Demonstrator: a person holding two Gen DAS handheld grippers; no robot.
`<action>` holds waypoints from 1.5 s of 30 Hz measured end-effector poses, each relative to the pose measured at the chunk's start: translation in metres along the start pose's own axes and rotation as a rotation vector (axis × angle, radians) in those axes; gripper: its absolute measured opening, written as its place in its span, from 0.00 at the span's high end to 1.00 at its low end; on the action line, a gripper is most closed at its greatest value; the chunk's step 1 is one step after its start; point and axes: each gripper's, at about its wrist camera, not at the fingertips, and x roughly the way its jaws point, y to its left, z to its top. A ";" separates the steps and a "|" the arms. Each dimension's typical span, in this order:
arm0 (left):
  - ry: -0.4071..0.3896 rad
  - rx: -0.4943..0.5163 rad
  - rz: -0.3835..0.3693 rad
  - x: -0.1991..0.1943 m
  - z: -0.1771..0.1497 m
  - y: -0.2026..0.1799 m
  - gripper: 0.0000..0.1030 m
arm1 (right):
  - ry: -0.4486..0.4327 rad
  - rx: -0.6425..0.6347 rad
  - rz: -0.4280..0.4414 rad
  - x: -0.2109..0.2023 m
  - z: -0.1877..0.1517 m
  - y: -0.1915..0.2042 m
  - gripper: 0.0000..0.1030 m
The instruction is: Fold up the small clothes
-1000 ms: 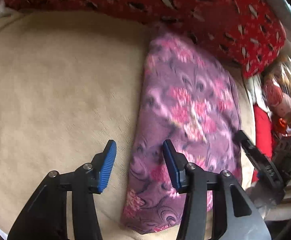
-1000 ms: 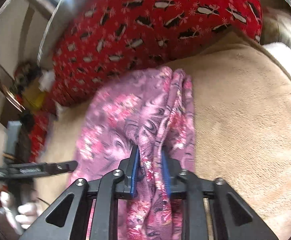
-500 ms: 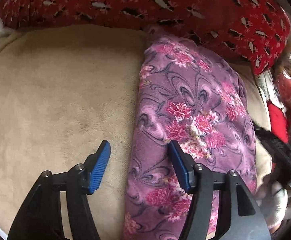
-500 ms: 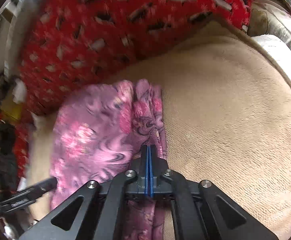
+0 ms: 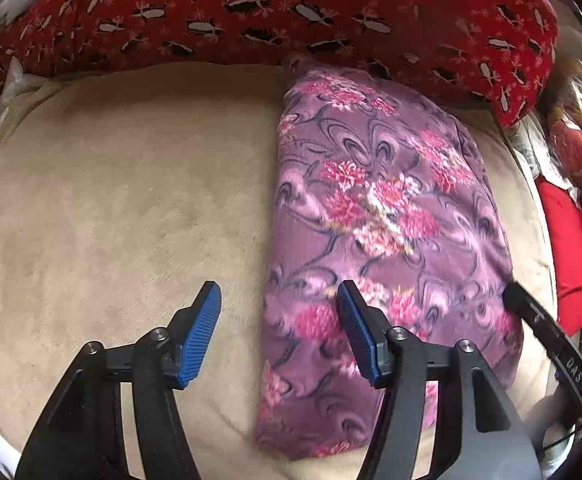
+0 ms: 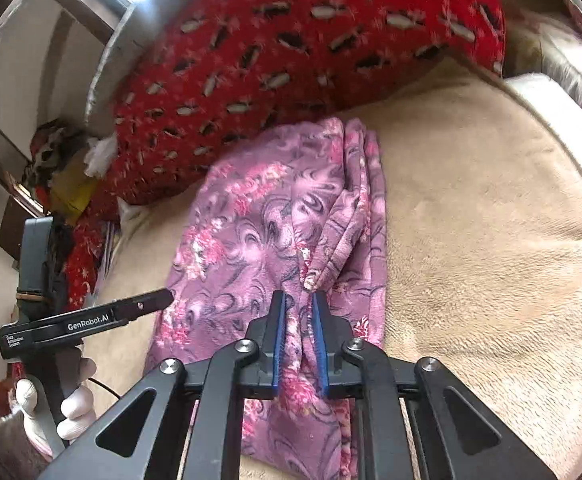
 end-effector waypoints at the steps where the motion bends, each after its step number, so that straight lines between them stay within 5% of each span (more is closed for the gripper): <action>1: 0.002 0.005 0.007 0.000 -0.002 0.000 0.42 | -0.007 -0.002 -0.003 -0.001 -0.005 -0.003 0.90; 4: 0.032 -0.008 -0.015 -0.002 -0.009 0.006 0.42 | 0.048 0.052 -0.039 0.014 -0.012 -0.020 0.89; 11: 0.112 -0.068 -0.118 -0.002 -0.038 0.026 0.41 | -0.048 0.109 0.069 -0.032 -0.029 -0.011 0.79; 15: 0.175 -0.046 -0.106 0.014 -0.051 0.021 0.41 | 0.073 0.056 -0.068 -0.011 -0.054 -0.016 0.83; 19: 0.135 -0.098 -0.176 -0.002 -0.032 0.032 0.41 | -0.015 0.073 -0.045 -0.033 -0.031 -0.011 0.77; 24: 0.131 -0.169 -0.235 0.006 0.020 0.035 0.41 | -0.078 0.120 0.043 -0.020 0.023 -0.002 0.44; 29: 0.132 -0.175 -0.264 0.029 0.053 0.026 0.41 | 0.018 0.116 -0.029 0.042 0.055 0.003 0.45; 30: 0.136 -0.179 -0.275 0.037 0.059 0.026 0.41 | 0.019 0.126 -0.014 0.050 0.060 0.001 0.53; 31: 0.146 -0.188 -0.285 0.045 0.061 0.025 0.41 | 0.013 0.123 0.027 0.056 0.065 0.000 0.81; 32: 0.160 -0.202 -0.298 0.055 0.063 0.023 0.41 | 0.001 0.102 0.057 0.055 0.067 0.001 0.92; 34: 0.169 -0.225 -0.317 0.065 0.064 0.028 0.35 | -0.033 0.048 0.059 0.053 0.067 0.002 0.92; 37: 0.174 -0.222 -0.326 0.062 0.069 0.024 0.33 | 0.046 0.070 -0.046 0.071 0.065 -0.019 0.90; 42: 0.115 -0.234 -0.364 0.035 0.067 0.033 0.33 | -0.056 0.047 0.011 0.037 0.065 -0.004 0.83; 44: 0.136 -0.244 -0.342 0.042 0.061 0.032 0.33 | -0.051 0.019 0.036 0.033 0.060 0.002 0.84; 45: 0.179 -0.246 -0.325 0.053 0.056 0.028 0.33 | -0.008 -0.011 -0.021 0.042 0.056 0.004 0.84</action>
